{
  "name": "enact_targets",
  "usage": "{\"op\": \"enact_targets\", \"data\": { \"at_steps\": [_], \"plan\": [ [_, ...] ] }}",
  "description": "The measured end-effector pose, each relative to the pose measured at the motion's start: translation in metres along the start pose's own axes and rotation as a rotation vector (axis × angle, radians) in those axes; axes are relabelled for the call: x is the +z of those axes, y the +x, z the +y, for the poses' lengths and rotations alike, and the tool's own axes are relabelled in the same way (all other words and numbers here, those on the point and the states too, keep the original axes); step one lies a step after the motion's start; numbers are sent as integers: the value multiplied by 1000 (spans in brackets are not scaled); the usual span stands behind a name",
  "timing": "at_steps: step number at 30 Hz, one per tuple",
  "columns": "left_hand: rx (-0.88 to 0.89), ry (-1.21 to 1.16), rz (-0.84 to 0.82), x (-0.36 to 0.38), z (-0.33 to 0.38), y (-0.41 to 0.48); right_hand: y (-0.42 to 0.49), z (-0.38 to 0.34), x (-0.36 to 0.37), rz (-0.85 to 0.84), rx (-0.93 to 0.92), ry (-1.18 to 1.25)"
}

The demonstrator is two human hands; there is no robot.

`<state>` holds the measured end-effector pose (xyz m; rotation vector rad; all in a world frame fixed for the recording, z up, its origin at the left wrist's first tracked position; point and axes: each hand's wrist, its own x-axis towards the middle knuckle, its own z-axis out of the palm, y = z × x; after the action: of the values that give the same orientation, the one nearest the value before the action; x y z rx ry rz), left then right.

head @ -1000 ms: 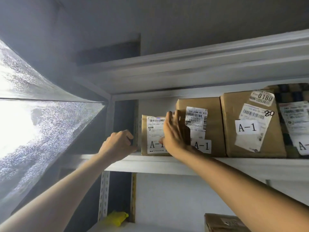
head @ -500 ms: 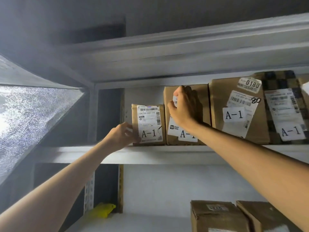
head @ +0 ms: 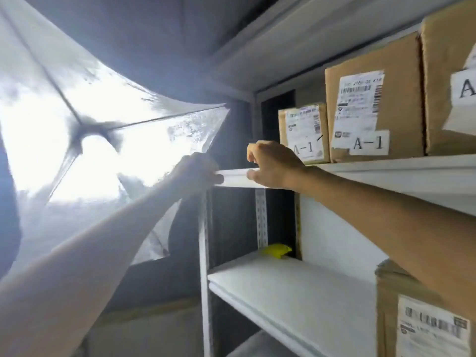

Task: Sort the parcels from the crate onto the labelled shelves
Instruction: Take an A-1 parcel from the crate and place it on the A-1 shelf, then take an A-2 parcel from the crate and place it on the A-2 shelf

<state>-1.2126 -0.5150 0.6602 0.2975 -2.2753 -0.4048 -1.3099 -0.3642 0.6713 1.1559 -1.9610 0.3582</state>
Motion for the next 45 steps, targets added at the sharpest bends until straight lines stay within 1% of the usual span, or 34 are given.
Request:
{"op": "enact_targets", "data": {
  "at_steps": [3, 8, 11, 14, 17, 20, 24, 27, 30, 34, 40, 45],
  "plan": [
    [-134, 164, 18, -33, -22, -57, -15, -42, 16, -111, -106, 140],
    [-360, 424, -59, -88, -33, -149, -43, -126, 17, -284, -336, 278],
    [-490, 509, -48, -123, -29, -210, -60, -183, 11, -338, -444, 385],
    [-655, 600, -39, -165, -23, -282, -86, -251, -7, -383, -571, 513],
    [-806, 685, -9, -212, -6, -354, -119, -319, -40, -361, -718, 594],
    [-926, 750, 3, -257, 20, -427, -159, -381, -81, -379, -812, 698],
    [-1079, 799, 64, -304, 65, -534, -223, -452, -143, -403, -988, 821],
    [-1214, 847, 109, -325, 103, -606, -275, -494, -186, -467, -1138, 868],
    [-1374, 856, 107, -348, 148, -679, -338, -536, -236, -559, -1309, 905],
    [-1510, 919, 149, -377, 199, -764, -413, -588, -297, -559, -1520, 955],
    [-1708, 936, 224, -416, 250, -865, -488, -661, -371, -550, -1699, 998],
    [-1873, 913, 268, -436, 267, -945, -534, -726, -404, -540, -1820, 1050]
  ]
}}
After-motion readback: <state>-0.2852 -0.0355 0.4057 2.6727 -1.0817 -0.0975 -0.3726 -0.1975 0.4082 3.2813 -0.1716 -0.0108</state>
